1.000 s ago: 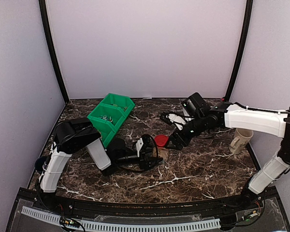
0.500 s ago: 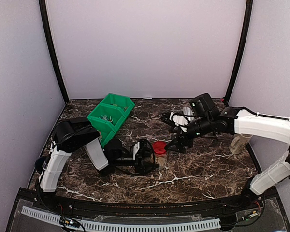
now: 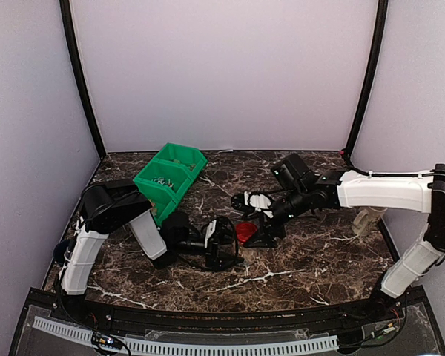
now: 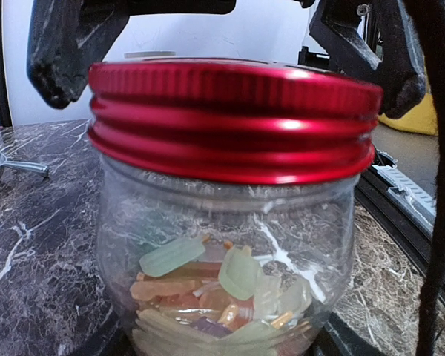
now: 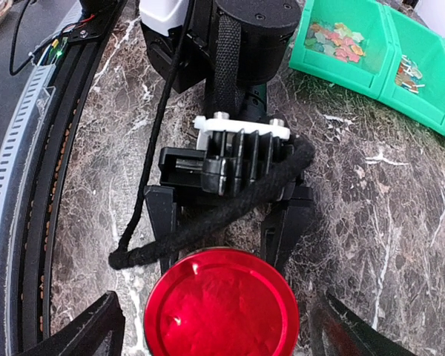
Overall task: Pack the candies
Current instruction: Screw the bottle lid onto the packing bottle.
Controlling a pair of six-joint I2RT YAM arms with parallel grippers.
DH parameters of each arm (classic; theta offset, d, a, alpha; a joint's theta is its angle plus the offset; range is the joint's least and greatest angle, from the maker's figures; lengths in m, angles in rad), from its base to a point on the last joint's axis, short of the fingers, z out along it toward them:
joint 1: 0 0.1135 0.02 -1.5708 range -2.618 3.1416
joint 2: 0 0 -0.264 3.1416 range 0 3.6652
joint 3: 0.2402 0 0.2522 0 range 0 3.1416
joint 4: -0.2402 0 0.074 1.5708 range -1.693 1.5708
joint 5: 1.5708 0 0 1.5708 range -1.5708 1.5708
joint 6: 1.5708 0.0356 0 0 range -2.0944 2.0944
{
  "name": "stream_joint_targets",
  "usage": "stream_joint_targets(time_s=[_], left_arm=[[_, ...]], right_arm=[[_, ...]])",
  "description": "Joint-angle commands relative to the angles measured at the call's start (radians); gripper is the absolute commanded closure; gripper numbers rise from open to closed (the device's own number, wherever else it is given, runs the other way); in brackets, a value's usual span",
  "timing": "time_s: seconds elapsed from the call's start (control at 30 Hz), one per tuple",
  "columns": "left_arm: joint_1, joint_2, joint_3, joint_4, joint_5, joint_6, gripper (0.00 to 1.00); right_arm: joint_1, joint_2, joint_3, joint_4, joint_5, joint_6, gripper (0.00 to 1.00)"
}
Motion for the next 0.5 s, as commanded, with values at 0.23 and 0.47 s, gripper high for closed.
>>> stream_joint_targets(time_s=[0.23,0.47], left_arm=[[-0.002,-0.004,-0.014,-0.141,-0.016,0.006,0.36],[-0.002,-0.001,-0.011,-0.152,-0.117,0.012,0.37]], right_arm=[[0.008,-0.023,-0.028,0.075,0.008,0.014,0.26],[0.008,-0.044,-0.051,0.12,0.031,0.065,0.39]])
